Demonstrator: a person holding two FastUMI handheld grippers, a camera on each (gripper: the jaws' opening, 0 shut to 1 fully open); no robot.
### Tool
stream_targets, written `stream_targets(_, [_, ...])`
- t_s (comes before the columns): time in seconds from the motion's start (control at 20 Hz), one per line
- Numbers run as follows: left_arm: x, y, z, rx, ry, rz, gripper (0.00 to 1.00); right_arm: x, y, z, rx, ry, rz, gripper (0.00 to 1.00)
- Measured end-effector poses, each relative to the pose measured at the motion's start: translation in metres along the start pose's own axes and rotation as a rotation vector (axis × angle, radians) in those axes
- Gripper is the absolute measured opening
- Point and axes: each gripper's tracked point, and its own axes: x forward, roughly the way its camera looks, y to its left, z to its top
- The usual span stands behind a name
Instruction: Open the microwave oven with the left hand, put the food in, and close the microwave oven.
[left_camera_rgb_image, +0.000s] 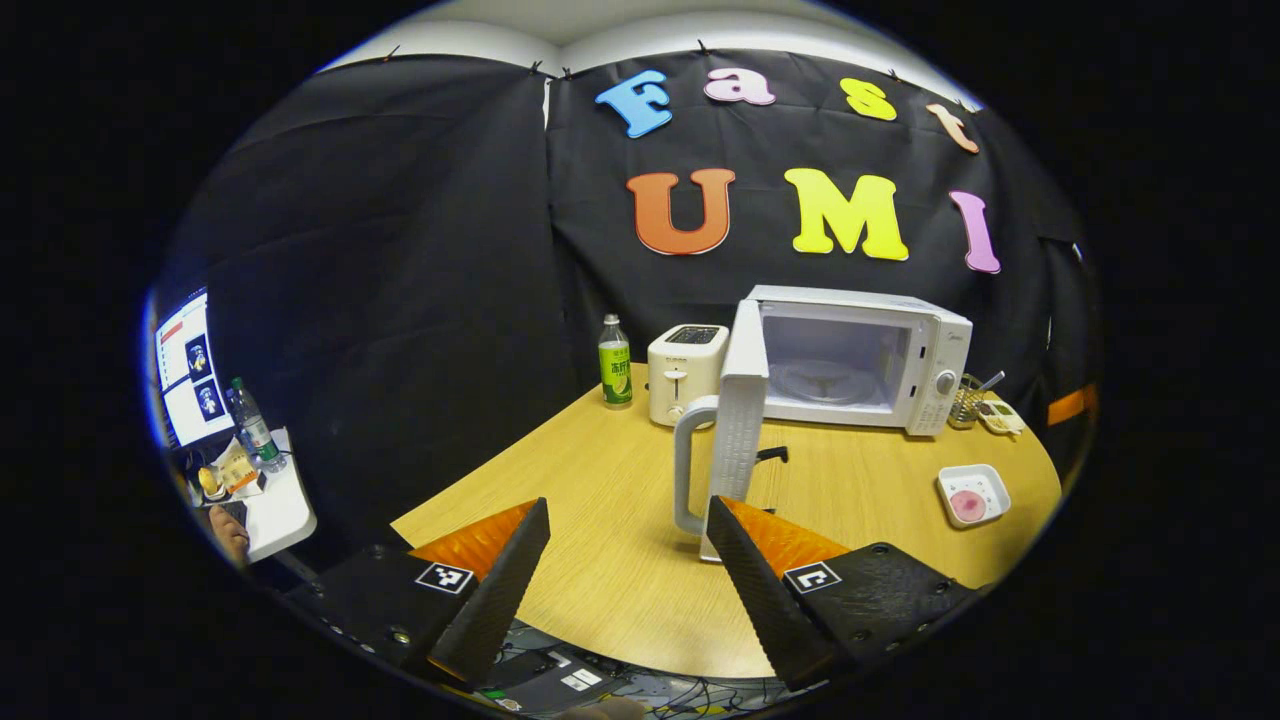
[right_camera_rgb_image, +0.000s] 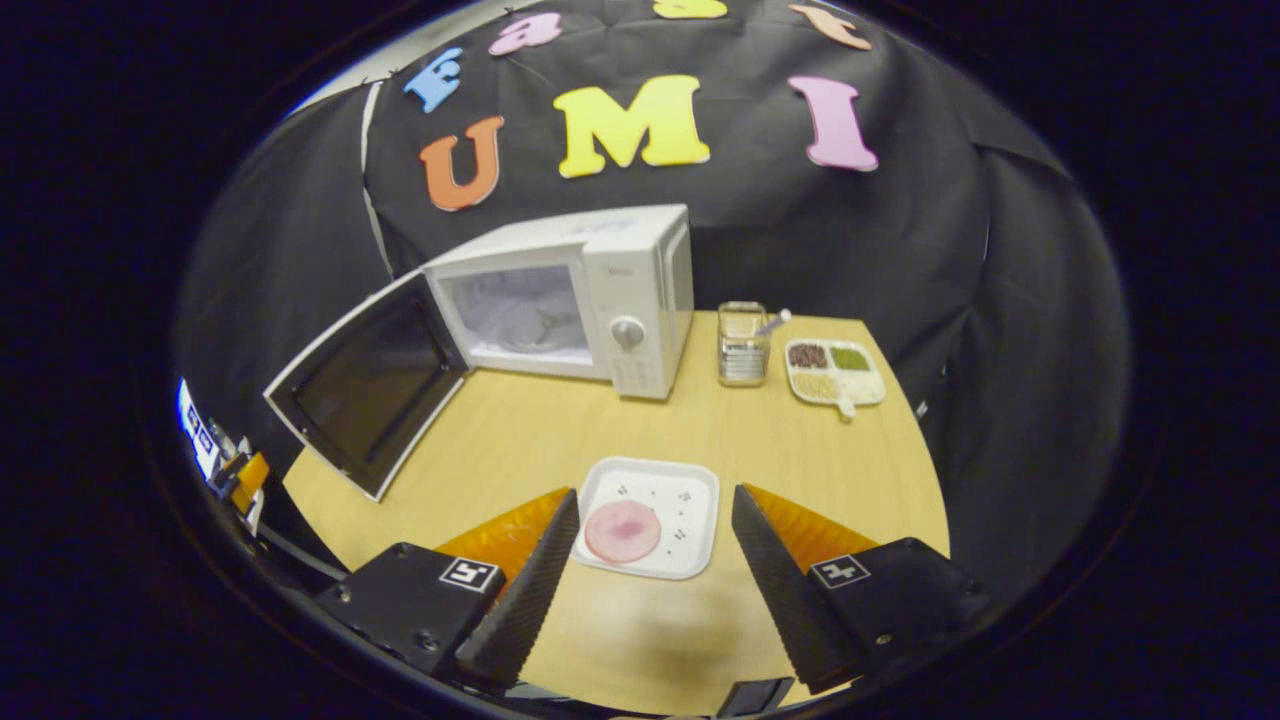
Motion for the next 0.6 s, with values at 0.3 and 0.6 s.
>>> stream_targets(0.3, [-0.022, -0.055, 0.050, 0.020, -0.022, -0.048, 0.96, 0.080, -0.034, -0.050, 0.088, 0.193, 0.035, 0.79])
stream_targets(0.6, [-0.024, -0.086, 0.099, 0.072, -0.079, -0.089, 0.96, 0.114, -0.044, -0.059, 0.144, 0.302, 0.066, 0.74])
